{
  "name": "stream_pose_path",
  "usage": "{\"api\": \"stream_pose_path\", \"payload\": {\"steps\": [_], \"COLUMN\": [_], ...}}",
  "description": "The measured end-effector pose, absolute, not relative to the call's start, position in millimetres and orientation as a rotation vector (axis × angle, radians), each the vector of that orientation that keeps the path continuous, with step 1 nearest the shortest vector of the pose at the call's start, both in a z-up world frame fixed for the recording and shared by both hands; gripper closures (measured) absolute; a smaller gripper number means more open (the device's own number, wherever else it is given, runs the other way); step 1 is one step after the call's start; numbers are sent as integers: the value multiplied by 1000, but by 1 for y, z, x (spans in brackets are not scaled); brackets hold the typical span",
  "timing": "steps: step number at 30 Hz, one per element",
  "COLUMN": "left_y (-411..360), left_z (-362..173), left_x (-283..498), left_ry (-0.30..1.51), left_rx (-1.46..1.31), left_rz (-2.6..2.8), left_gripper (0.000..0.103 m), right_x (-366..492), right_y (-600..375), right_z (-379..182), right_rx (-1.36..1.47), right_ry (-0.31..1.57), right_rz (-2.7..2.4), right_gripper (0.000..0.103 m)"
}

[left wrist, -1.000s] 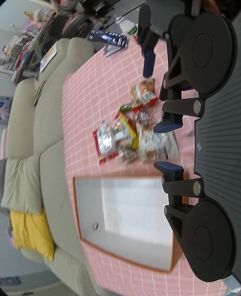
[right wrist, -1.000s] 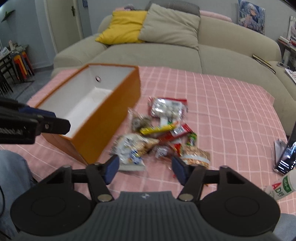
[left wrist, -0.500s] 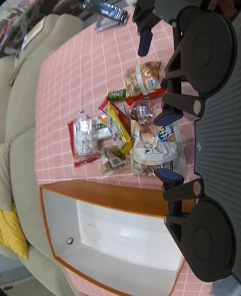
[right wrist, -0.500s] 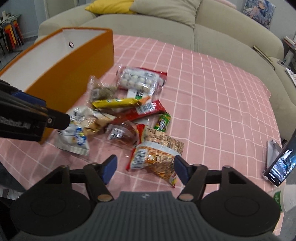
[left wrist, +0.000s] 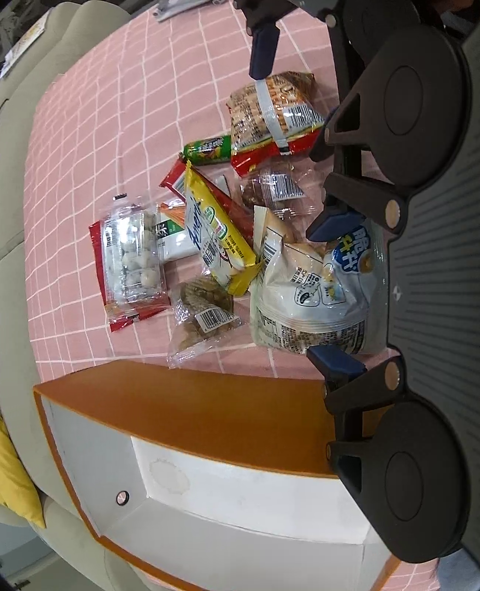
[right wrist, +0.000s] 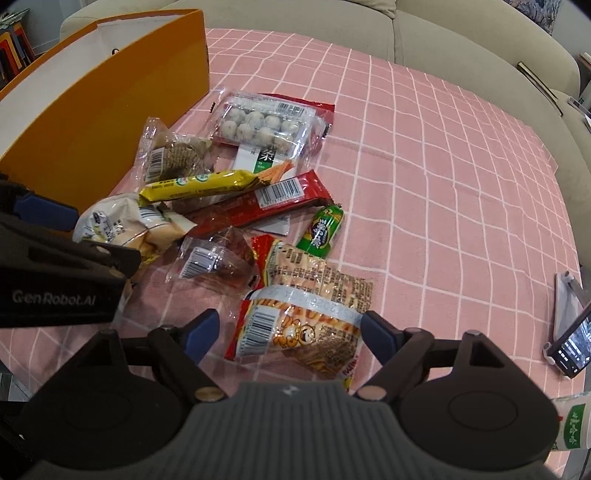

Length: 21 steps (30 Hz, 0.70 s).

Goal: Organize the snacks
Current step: 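Grasp the white bread bag with the left tool while the right tool grasps the peanut bag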

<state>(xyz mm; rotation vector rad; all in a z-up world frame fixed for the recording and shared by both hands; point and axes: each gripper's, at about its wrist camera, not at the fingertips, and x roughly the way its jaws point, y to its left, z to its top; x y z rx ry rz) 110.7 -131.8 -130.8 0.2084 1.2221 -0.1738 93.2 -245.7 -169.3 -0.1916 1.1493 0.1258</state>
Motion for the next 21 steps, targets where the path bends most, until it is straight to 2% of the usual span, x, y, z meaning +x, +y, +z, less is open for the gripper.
{"api": "stream_pose_path", "payload": {"steps": [3,7,11,12,13,21], "left_y": [-135,-137,-139,-138,-137,-130], "left_z": [-136,-140,-140,-140,-140,-133], "left_x": [114,117,116,115,115,108], "left_ry": [1222,1217,1210,1207,1208,1208], "left_rx": [230,241,250,250,238,228], "left_rz": [-175,-188,-202,-206,-214,-229], "left_gripper": [27,29,33,37,45,56], "right_x": [95,95,94,94,93,86], "right_y": [-244,-241,-240,-239,-239,-240], "right_z": [-173,-178,-179,-179,-178,-170], "right_rx": [-200,-236,-252,-255,-255,-232], "right_ry": [1157,1158,1155,1156,1156,1156], "right_rz": [121,115,125,128,129,143], "right_gripper": [21,29,33,33,36,51]}}
